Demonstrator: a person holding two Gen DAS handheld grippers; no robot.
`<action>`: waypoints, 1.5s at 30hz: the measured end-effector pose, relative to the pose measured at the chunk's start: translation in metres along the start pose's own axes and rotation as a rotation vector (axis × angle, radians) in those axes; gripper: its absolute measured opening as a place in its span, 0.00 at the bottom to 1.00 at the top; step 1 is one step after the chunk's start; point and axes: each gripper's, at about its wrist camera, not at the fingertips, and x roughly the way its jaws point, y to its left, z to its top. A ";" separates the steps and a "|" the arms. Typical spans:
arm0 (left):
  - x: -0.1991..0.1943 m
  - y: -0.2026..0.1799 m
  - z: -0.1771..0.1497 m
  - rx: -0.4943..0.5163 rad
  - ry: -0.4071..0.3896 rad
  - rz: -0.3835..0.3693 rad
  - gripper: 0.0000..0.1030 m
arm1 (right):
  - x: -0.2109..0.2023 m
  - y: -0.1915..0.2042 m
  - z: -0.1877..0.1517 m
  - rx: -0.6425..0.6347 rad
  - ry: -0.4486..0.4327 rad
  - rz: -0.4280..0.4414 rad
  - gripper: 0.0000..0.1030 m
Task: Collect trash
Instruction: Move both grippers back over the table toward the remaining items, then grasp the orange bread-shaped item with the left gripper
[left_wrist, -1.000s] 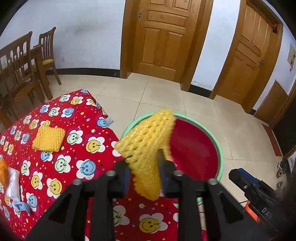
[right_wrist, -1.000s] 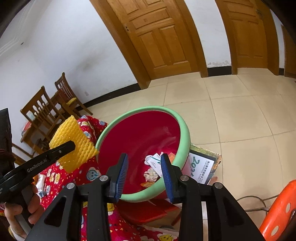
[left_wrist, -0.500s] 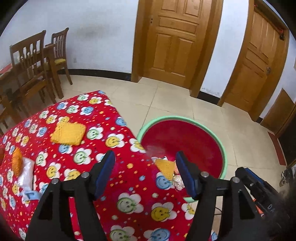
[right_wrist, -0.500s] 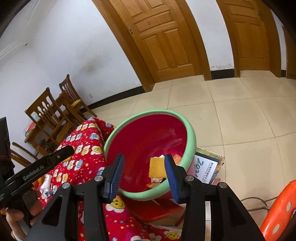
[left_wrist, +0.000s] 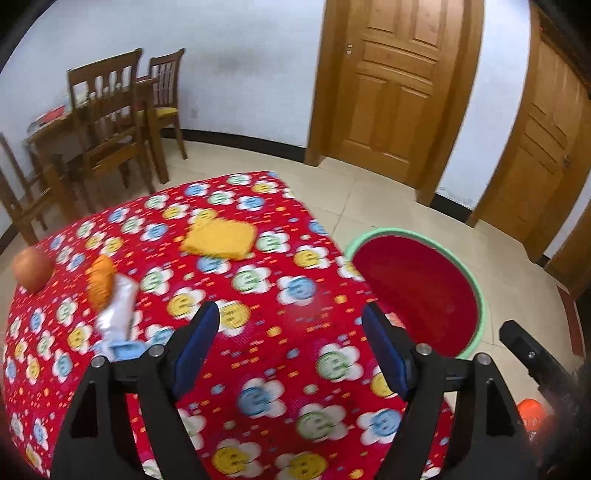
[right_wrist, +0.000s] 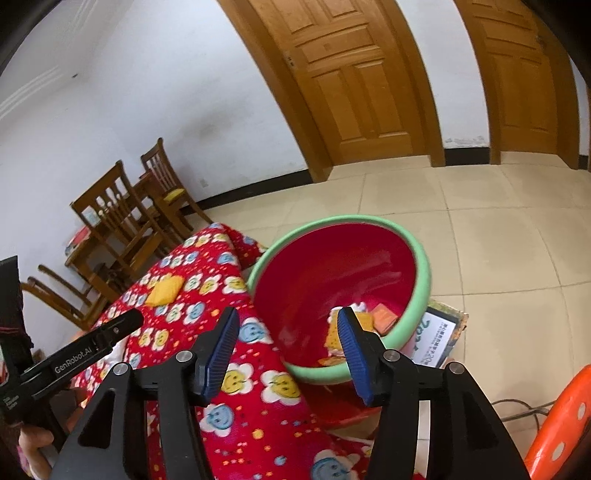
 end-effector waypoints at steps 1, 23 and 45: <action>-0.001 0.004 -0.001 -0.007 0.001 0.006 0.77 | 0.002 0.003 -0.001 -0.006 0.005 0.005 0.56; 0.008 0.138 -0.001 -0.130 -0.002 0.215 0.77 | 0.033 0.056 -0.019 -0.081 0.097 0.035 0.58; 0.042 0.179 0.009 -0.176 0.045 0.124 0.28 | 0.049 0.083 -0.023 -0.140 0.137 0.038 0.58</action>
